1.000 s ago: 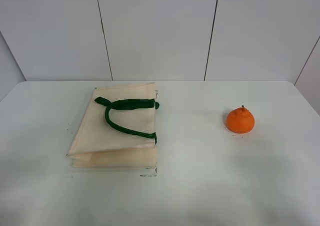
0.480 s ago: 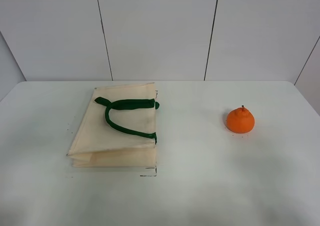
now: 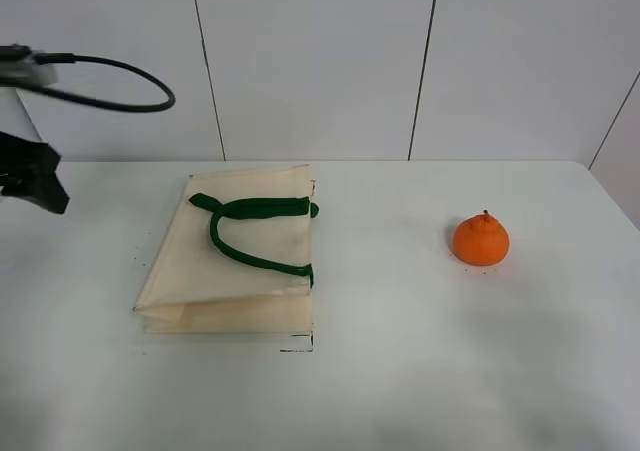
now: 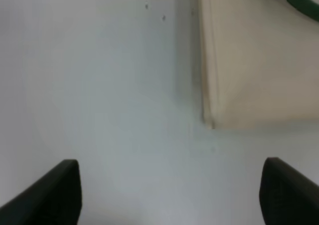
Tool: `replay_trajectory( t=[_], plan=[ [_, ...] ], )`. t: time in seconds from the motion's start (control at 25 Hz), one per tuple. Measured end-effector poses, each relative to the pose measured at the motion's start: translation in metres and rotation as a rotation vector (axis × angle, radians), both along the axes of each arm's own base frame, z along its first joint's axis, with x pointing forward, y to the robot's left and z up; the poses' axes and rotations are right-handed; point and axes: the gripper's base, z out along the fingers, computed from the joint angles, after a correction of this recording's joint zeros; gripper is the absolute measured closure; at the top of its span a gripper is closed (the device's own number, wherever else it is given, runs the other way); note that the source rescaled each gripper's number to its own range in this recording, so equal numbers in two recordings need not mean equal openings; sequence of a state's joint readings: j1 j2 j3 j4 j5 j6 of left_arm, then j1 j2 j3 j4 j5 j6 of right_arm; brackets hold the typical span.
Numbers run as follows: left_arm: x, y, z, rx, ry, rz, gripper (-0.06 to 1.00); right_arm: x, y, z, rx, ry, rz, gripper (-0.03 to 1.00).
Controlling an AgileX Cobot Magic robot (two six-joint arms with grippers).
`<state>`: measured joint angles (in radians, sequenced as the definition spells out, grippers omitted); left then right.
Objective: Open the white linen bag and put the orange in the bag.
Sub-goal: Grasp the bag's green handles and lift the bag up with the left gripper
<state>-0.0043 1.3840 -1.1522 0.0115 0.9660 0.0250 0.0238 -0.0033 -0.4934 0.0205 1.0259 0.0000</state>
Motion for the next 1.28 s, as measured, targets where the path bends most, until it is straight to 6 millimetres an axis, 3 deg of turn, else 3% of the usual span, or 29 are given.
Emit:
replay_trajectory(
  t=[0.08,0.24,0.44,0.64,0.8,1.28],
  plan=[
    [0.036,0.0,-0.013,-0.008,0.043,0.024,-0.05,0.0,0.0,0.0,0.0,0.0,0.0,-0.03],
    [0.089,-0.006,-0.035,-0.017,0.112,0.054,-0.05,0.0,0.0,0.0,0.0,0.0,0.0,-0.03],
    [0.131,-0.044,-0.052,-0.034,0.135,0.05,-0.05,0.0,0.0,0.0,0.0,0.0,0.0,-0.03],
    [0.149,-0.098,-0.078,-0.042,0.165,0.01,-0.05,0.0,0.0,0.0,0.0,0.0,0.0,-0.03],
    [0.156,-0.127,-0.11,-0.043,0.196,-0.008,-0.05,0.0,0.0,0.0,0.0,0.0,0.0,-0.03],
    [0.178,-0.132,-0.194,-0.006,0.192,0.076,-0.05,0.0,0.0,0.0,0.0,0.0,0.0,-0.03]
  ],
)
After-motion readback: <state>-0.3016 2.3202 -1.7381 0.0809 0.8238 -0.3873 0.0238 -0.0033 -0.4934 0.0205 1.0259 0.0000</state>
